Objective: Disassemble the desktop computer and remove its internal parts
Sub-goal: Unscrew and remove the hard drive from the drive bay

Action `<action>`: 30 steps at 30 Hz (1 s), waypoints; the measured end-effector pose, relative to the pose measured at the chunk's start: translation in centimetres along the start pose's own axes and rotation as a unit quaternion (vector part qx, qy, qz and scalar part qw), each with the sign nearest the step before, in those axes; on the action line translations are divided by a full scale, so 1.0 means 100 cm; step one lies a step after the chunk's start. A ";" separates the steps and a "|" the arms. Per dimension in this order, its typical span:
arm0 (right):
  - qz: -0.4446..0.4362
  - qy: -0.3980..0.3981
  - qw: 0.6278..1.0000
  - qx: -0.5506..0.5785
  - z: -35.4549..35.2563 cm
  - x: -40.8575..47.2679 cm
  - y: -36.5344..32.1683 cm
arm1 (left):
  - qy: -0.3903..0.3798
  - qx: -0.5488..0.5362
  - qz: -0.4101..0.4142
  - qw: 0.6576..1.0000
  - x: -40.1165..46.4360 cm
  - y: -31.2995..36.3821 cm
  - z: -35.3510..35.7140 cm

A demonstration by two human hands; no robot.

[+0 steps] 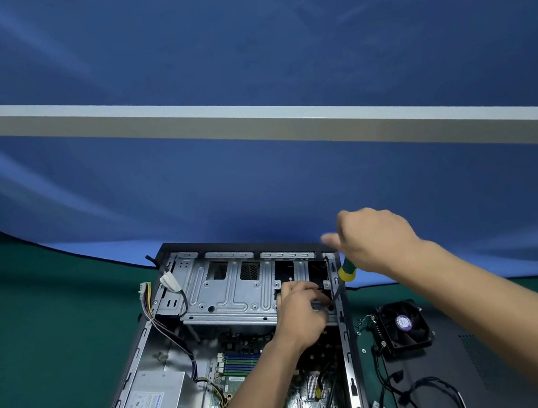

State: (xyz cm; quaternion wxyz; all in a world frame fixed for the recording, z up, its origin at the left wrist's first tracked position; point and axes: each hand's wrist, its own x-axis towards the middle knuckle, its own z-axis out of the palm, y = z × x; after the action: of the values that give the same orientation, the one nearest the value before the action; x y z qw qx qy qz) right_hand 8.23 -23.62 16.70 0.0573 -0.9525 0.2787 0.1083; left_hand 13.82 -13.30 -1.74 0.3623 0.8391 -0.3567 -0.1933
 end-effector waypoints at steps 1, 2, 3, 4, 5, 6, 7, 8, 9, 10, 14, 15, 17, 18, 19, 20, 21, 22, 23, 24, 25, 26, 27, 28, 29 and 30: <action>-0.006 0.009 1.000 0.014 0.003 0.001 0.001 | 0.000 0.000 0.002 1.000 0.000 0.000 0.000; -0.025 0.001 0.998 0.057 0.003 0.001 0.000 | -0.001 -0.001 0.004 1.000 0.000 0.000 0.000; -0.038 -0.025 0.994 0.102 0.002 0.001 -0.002 | -0.002 0.001 0.006 1.000 0.000 0.001 -0.001; -0.041 -0.045 0.989 0.134 0.000 -0.001 -0.004 | -0.003 0.005 0.006 1.000 0.000 0.001 -0.001; -0.029 -0.047 0.992 0.116 0.001 -0.002 -0.005 | -0.003 0.008 0.005 1.000 0.000 0.001 -0.001; -0.007 -0.028 0.997 0.069 0.001 -0.004 -0.008 | -0.002 0.007 0.002 1.000 0.000 0.001 0.000; 0.018 -0.005 1.000 0.003 0.005 -0.003 -0.008 | -0.001 0.004 0.000 1.000 0.000 0.000 0.000; 0.028 0.024 0.999 -0.026 0.007 -0.005 -0.010 | -0.001 0.002 0.001 1.000 0.000 0.000 0.000; 0.028 0.036 0.999 -0.012 0.010 -0.002 -0.007 | -0.001 0.002 0.003 1.000 0.000 0.000 0.000; 0.020 0.037 0.999 0.027 0.009 -0.002 -0.006 | -0.003 0.004 0.006 1.000 0.000 0.001 0.000; 0.001 -0.002 0.995 0.103 0.004 -0.002 0.000 | 0.002 0.007 0.005 1.000 0.000 0.001 0.001; 0.011 0.014 0.996 0.092 0.005 -0.003 0.000 | 0.004 0.001 0.001 1.000 0.000 0.000 0.001; 0.012 0.043 0.995 0.089 0.008 -0.002 0.002 | 0.003 -0.001 -0.003 1.000 0.000 0.000 0.001; 0.001 0.043 0.993 0.110 0.009 -0.001 0.003 | 0.001 0.001 0.000 1.000 0.000 0.000 0.001; -0.015 0.034 0.990 0.139 0.010 -0.001 0.004 | -0.002 0.003 0.002 1.000 0.001 0.000 0.000; -0.027 0.020 0.986 0.165 0.009 -0.001 0.004 | -0.002 0.004 0.002 1.000 0.001 0.000 0.001; -0.036 0.018 0.984 0.174 0.009 -0.002 0.004 | -0.001 0.007 0.000 1.000 0.001 -0.001 0.001; -0.033 0.025 0.986 0.163 0.010 -0.004 0.004 | 0.000 0.007 -0.005 1.000 0.001 0.000 0.001; -0.028 0.048 0.988 0.146 0.012 -0.004 0.004 | 0.003 0.002 -0.011 1.000 0.001 -0.001 0.002; -0.021 0.066 0.990 0.123 0.014 -0.006 0.004 | 0.006 -0.002 -0.016 1.000 0.002 -0.001 0.003; -0.024 0.086 0.990 0.108 0.016 -0.006 0.004 | 0.008 -0.001 -0.017 1.000 0.002 -0.001 0.003; -0.026 0.098 0.990 0.101 0.017 -0.006 0.005 | 0.011 0.004 -0.015 1.000 0.002 0.000 0.003; -0.027 0.116 0.987 0.108 0.018 -0.005 0.008 | 0.014 0.007 -0.012 1.000 0.003 0.000 0.004; -0.021 0.133 0.984 0.118 0.016 -0.006 0.010 | 0.018 0.009 -0.012 1.000 0.003 0.000 0.004; -0.014 0.153 0.980 0.130 0.014 -0.006 0.013 | 0.023 0.009 -0.012 1.000 0.003 0.000 0.005; -0.005 0.171 0.975 0.142 0.011 -0.005 0.016 | 0.031 0.009 -0.010 0.999 0.002 0.001 0.006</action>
State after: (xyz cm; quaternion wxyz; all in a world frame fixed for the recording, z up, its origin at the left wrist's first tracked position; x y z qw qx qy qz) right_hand 6.70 -24.52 15.68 0.1441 -0.9403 0.2925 -0.0973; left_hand 13.60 -13.79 -2.13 0.3638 0.8515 -0.3382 -0.1680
